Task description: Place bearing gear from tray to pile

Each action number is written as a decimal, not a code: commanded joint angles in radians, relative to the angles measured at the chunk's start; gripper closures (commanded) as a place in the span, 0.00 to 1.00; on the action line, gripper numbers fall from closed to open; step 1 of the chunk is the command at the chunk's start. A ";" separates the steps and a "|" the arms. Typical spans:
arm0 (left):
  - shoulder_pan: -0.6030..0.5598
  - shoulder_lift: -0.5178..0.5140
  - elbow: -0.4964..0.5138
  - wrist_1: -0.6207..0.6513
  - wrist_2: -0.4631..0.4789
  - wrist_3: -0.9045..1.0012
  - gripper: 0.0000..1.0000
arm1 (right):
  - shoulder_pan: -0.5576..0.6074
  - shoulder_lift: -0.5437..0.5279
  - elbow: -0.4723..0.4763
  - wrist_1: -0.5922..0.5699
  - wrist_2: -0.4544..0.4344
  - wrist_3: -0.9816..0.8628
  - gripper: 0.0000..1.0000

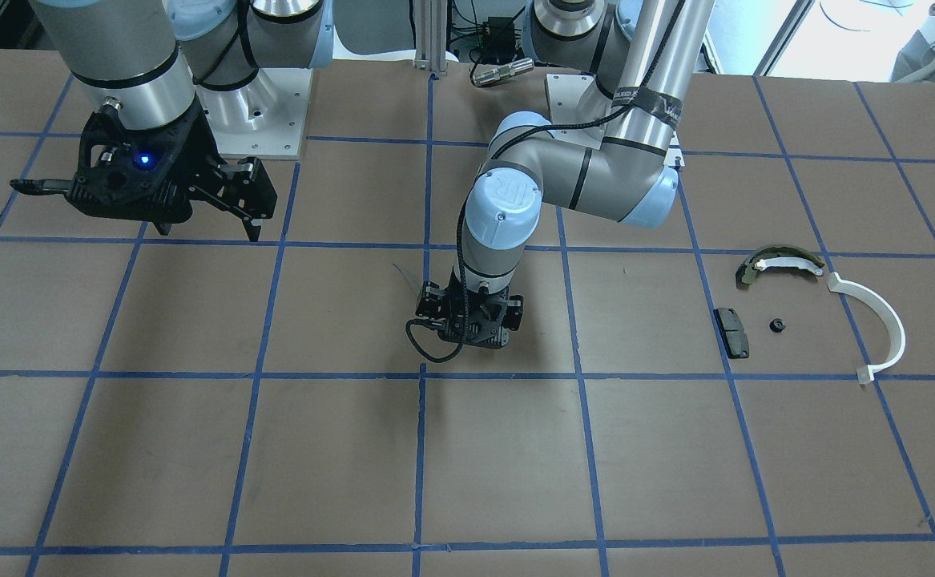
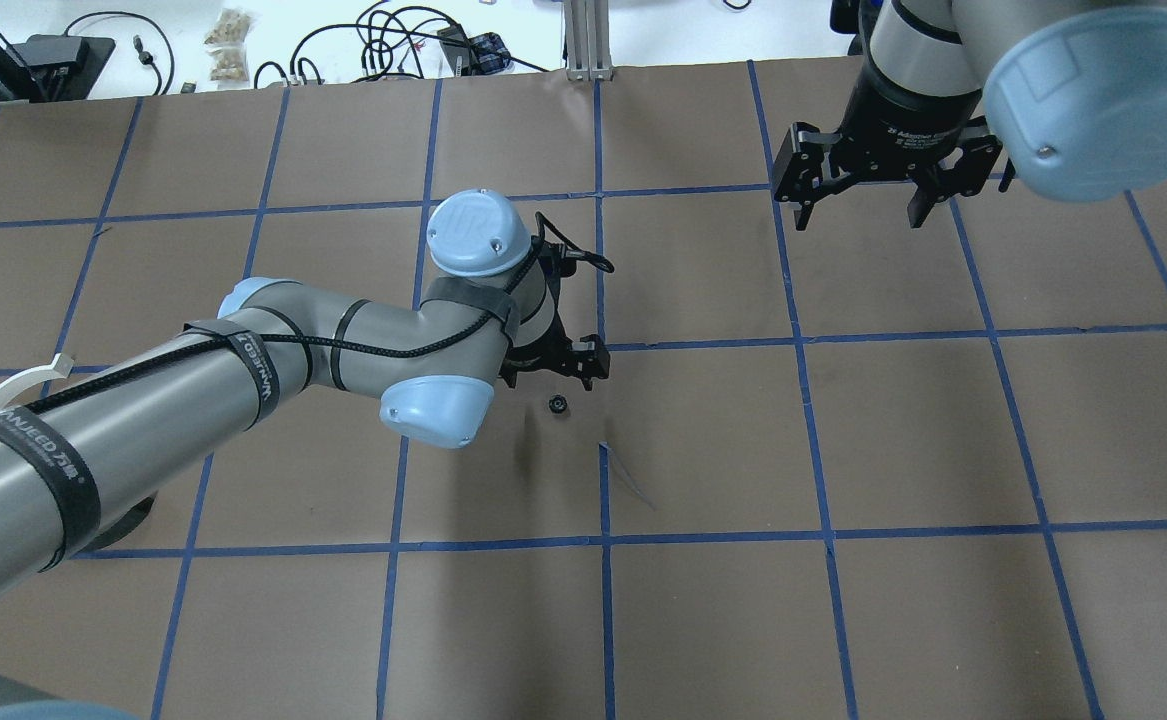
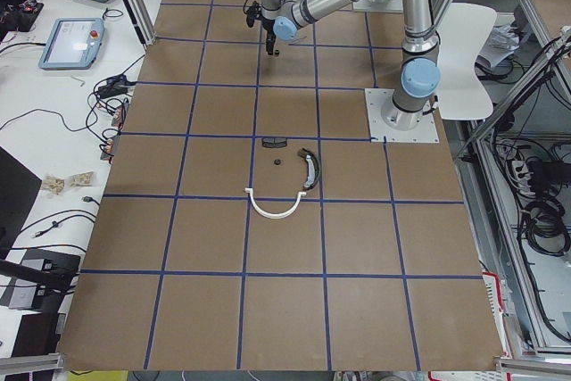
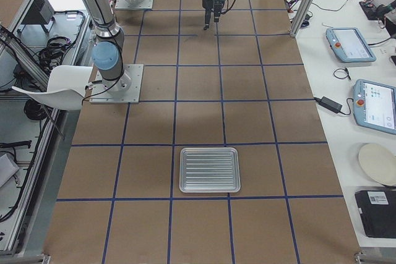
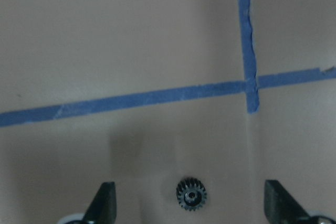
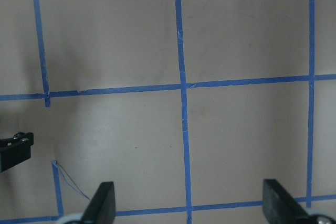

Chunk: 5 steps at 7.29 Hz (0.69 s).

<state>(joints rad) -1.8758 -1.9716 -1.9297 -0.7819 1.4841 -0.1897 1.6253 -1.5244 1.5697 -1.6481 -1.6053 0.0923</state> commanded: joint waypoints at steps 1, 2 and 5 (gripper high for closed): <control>-0.003 -0.001 -0.020 0.012 -0.005 -0.004 0.00 | 0.001 -0.002 -0.004 0.007 -0.002 -0.069 0.00; -0.002 -0.006 -0.014 0.012 -0.008 0.004 0.17 | 0.001 -0.003 0.001 0.005 0.001 -0.068 0.00; -0.002 -0.015 -0.009 0.013 -0.008 0.009 0.64 | 0.001 0.001 0.010 0.007 0.015 -0.068 0.00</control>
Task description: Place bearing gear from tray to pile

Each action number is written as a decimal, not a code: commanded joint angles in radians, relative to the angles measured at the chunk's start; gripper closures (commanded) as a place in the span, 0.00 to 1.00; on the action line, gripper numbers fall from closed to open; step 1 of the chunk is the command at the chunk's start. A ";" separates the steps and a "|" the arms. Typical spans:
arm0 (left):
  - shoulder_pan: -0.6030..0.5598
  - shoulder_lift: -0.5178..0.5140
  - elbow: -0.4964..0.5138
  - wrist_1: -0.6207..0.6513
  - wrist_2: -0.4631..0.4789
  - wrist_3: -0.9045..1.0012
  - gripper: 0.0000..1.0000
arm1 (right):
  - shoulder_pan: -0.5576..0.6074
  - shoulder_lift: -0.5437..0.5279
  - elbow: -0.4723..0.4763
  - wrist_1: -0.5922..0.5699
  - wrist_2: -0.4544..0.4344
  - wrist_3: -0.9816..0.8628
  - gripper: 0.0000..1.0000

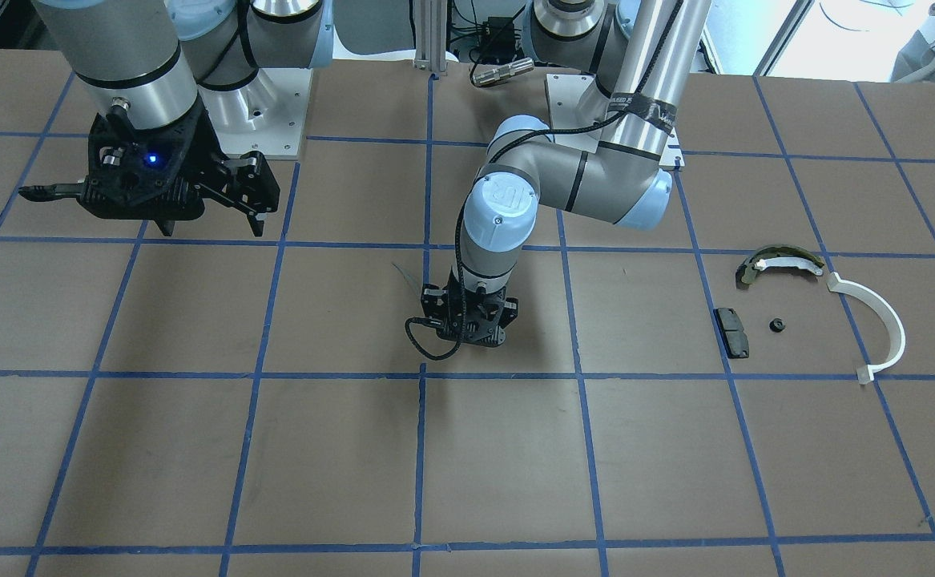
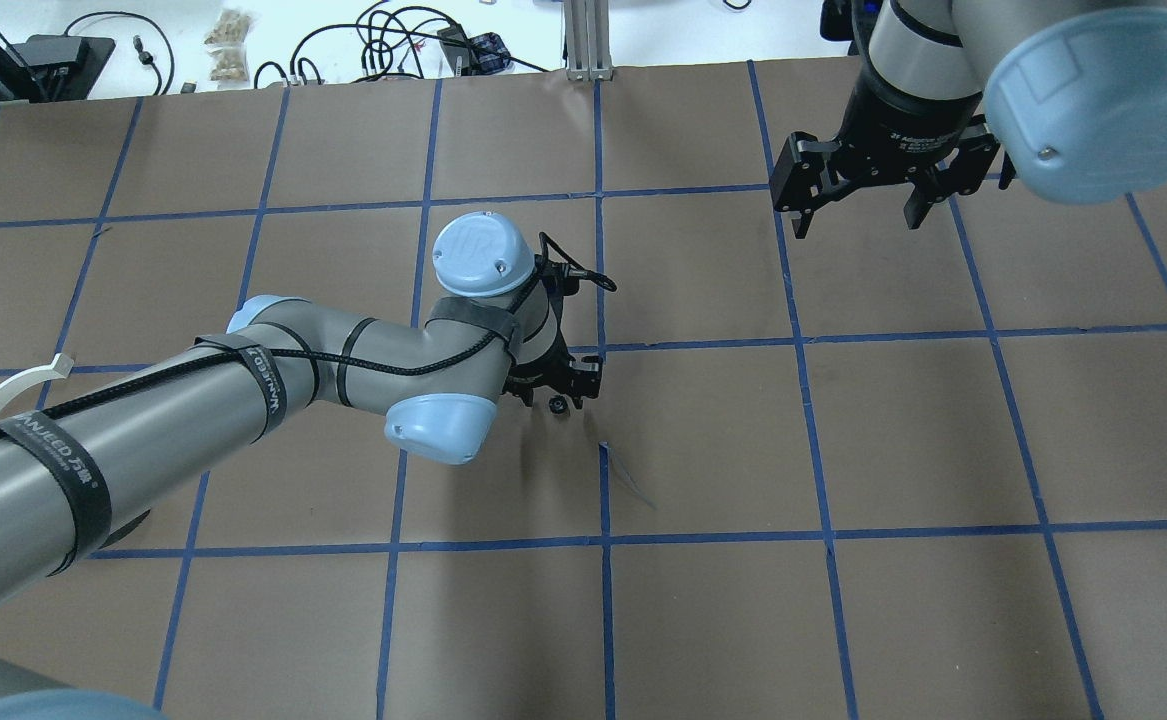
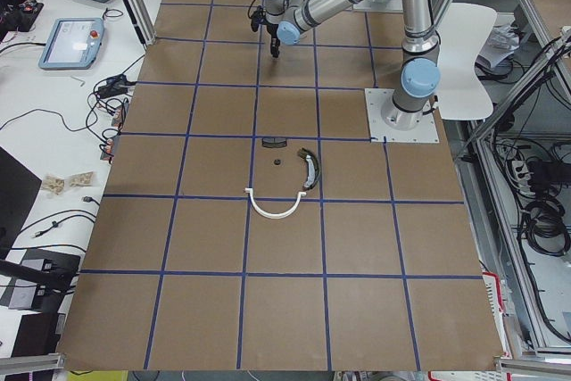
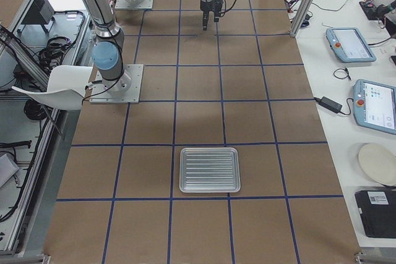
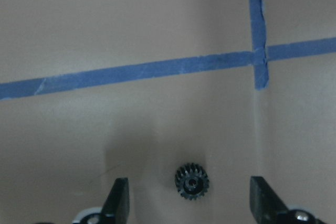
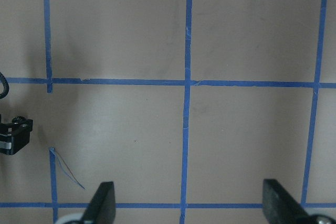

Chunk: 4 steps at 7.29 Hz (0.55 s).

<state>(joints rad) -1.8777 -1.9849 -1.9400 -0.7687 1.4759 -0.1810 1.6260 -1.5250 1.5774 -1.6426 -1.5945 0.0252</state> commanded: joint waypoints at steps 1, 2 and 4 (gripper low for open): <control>0.000 -0.002 0.000 0.000 0.000 0.000 0.66 | 0.003 0.005 0.003 0.001 0.007 -0.001 0.00; 0.000 -0.002 -0.002 -0.001 -0.002 0.000 0.69 | 0.003 0.006 0.003 0.001 0.008 0.002 0.00; -0.001 -0.002 0.000 -0.003 0.003 0.006 1.00 | 0.003 0.002 0.001 0.000 0.002 -0.001 0.00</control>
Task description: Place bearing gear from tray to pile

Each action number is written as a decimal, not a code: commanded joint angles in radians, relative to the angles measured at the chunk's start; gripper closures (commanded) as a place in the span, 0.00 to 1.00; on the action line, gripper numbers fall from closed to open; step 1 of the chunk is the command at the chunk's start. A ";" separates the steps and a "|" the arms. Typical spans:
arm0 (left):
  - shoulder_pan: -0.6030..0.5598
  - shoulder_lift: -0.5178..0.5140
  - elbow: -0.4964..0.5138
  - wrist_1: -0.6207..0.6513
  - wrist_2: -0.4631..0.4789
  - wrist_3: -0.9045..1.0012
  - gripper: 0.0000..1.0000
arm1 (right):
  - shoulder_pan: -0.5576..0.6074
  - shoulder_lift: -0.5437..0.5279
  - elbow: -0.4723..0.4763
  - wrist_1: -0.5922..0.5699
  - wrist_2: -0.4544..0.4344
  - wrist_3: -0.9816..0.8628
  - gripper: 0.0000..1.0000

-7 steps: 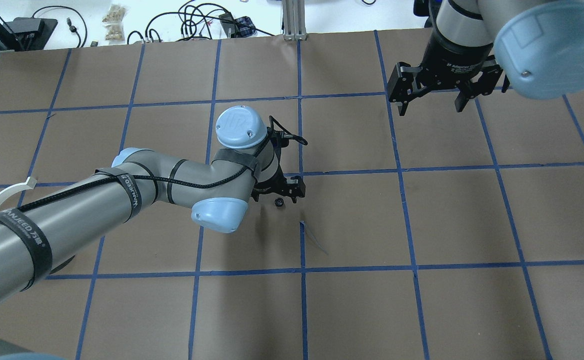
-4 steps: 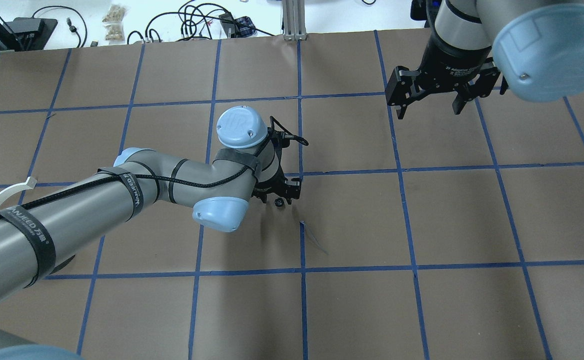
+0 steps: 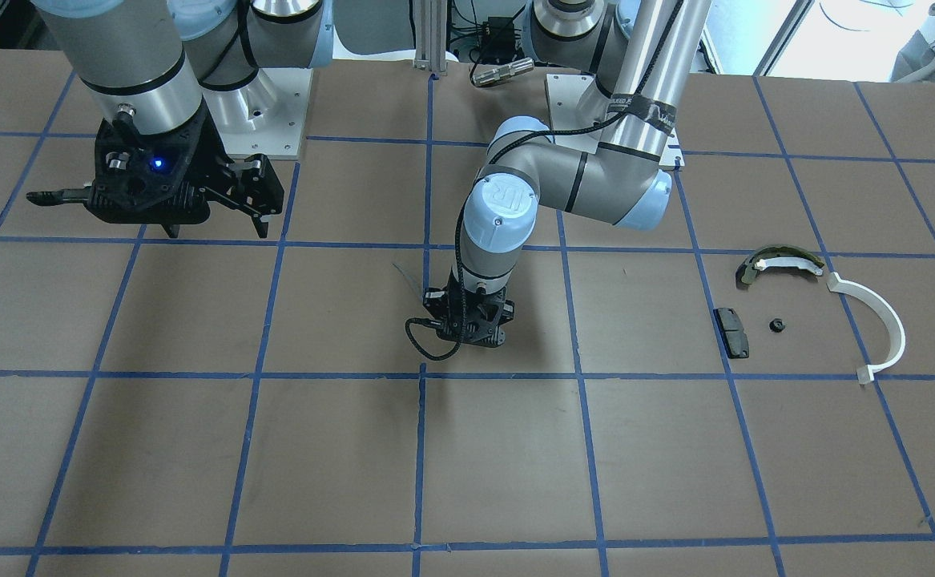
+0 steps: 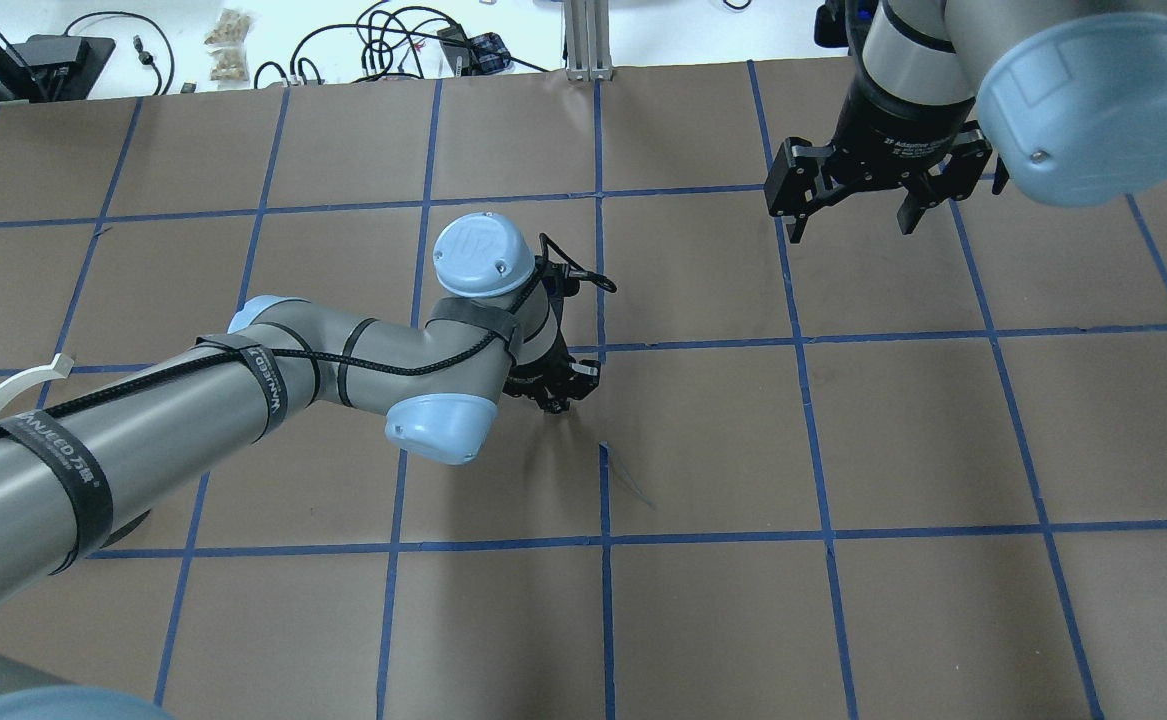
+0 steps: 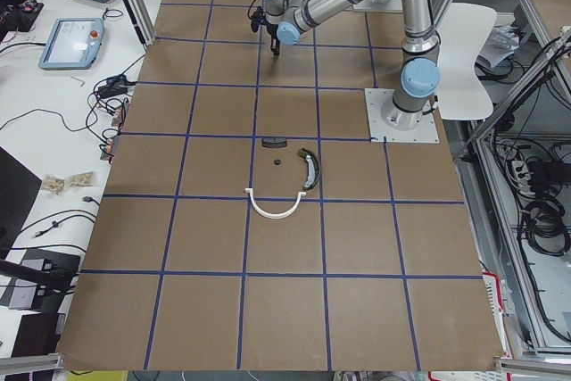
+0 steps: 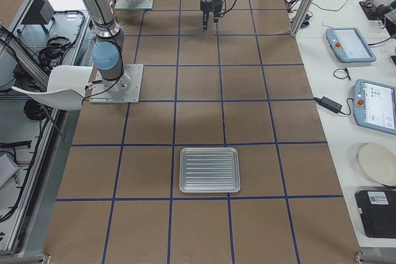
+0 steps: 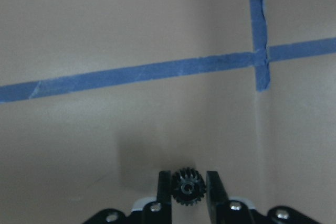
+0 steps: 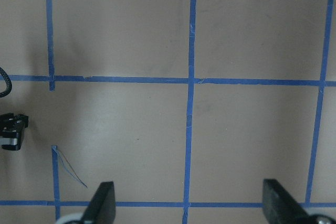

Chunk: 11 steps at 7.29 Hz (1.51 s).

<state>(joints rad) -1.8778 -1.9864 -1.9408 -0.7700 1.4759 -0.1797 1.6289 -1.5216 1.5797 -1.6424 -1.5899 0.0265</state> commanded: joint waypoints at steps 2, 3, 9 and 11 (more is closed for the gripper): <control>0.022 0.017 0.020 -0.029 0.003 0.011 1.00 | -0.001 -0.005 -0.001 -0.001 -0.002 -0.002 0.00; 0.041 0.032 0.041 -0.078 0.004 0.015 1.00 | 0.000 -0.005 -0.001 -0.001 0.001 -0.002 0.00; 0.584 0.083 0.200 -0.413 0.124 0.478 1.00 | -0.001 0.004 0.002 -0.005 0.002 -0.003 0.00; 0.771 0.080 0.169 -0.432 0.132 0.650 1.00 | -0.001 0.014 0.005 -0.016 0.004 -0.002 0.00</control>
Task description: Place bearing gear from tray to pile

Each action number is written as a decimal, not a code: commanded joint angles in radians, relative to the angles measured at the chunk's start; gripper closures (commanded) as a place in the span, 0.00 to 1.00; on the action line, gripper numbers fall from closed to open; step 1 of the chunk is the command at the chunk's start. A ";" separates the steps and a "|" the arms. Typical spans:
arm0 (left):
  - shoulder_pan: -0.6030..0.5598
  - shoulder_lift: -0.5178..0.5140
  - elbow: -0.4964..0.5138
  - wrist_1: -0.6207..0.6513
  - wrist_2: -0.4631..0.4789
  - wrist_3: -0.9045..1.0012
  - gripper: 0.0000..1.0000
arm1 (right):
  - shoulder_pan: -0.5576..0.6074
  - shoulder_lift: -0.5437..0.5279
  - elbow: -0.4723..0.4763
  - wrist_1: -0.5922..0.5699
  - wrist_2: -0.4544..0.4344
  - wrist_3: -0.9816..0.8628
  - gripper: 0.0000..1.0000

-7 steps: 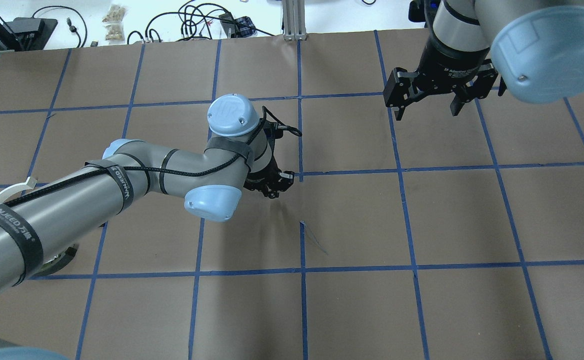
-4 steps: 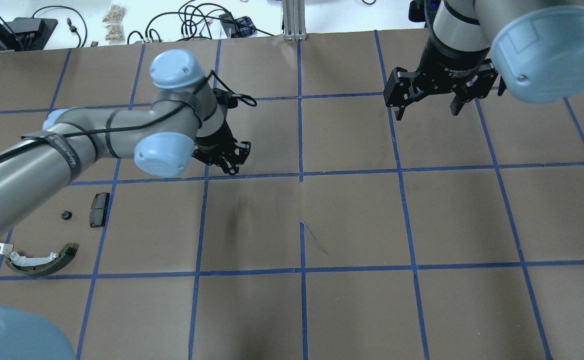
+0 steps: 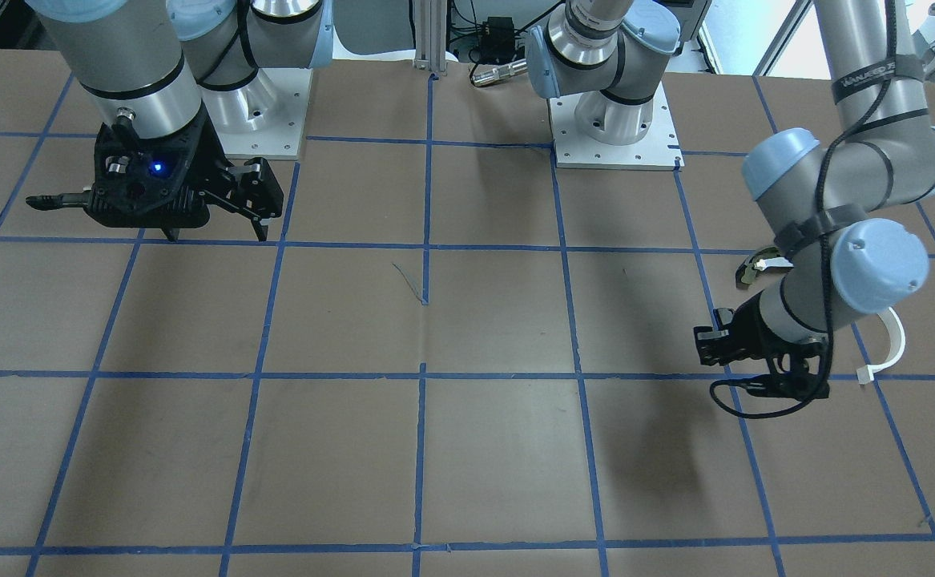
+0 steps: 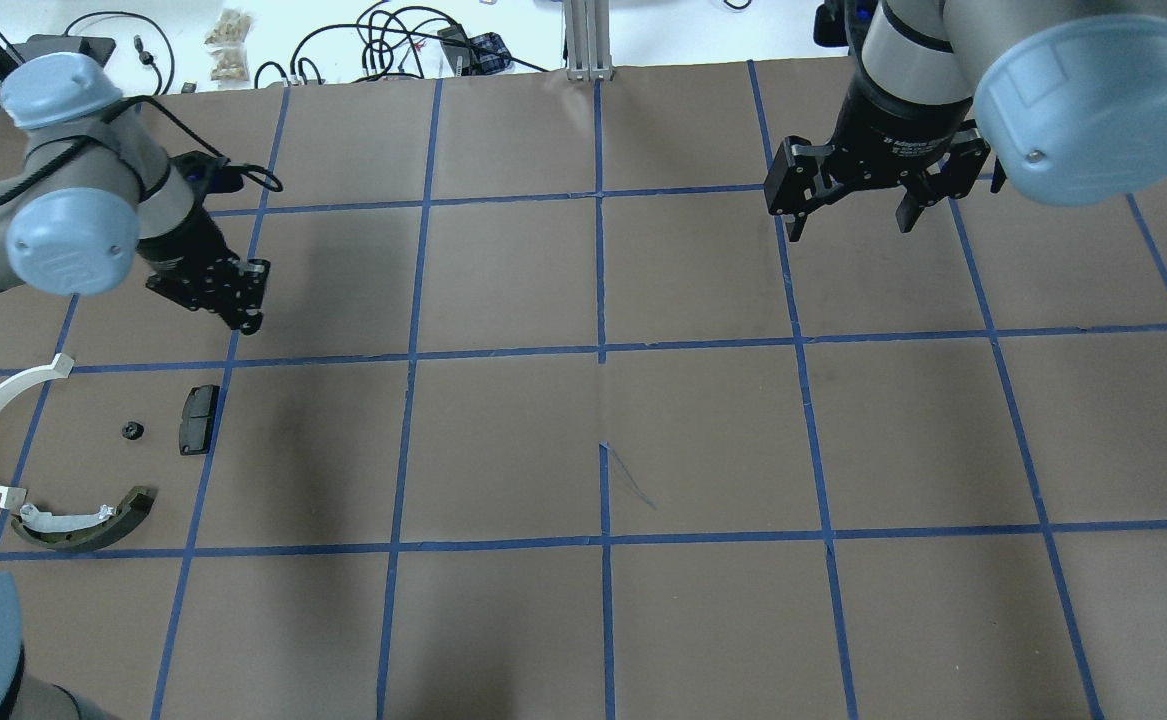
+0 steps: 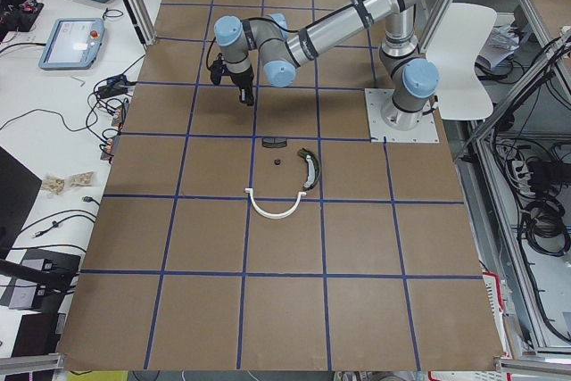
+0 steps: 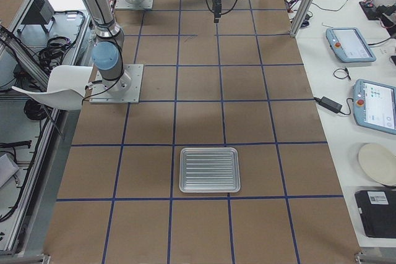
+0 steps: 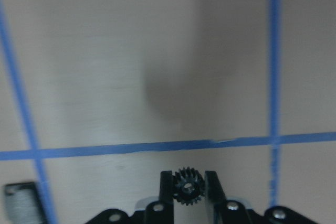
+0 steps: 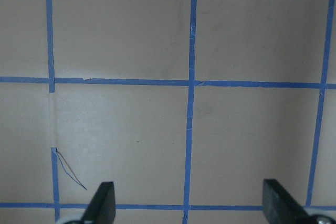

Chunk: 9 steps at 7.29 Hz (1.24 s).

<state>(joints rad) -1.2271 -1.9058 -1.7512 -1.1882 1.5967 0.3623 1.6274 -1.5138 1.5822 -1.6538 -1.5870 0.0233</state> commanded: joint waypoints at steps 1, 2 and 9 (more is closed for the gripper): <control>0.215 -0.005 -0.043 0.001 0.009 0.198 1.00 | 0.000 0.006 0.004 -0.006 0.001 0.001 0.00; 0.292 -0.025 -0.045 0.008 0.008 0.293 1.00 | 0.000 0.007 0.004 -0.006 0.001 0.000 0.00; 0.366 -0.071 -0.082 0.032 -0.001 0.294 1.00 | 0.000 0.006 0.002 -0.006 -0.002 0.000 0.00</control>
<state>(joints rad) -0.8610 -1.9700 -1.8297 -1.1573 1.5976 0.6588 1.6276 -1.5078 1.5839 -1.6610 -1.5892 0.0230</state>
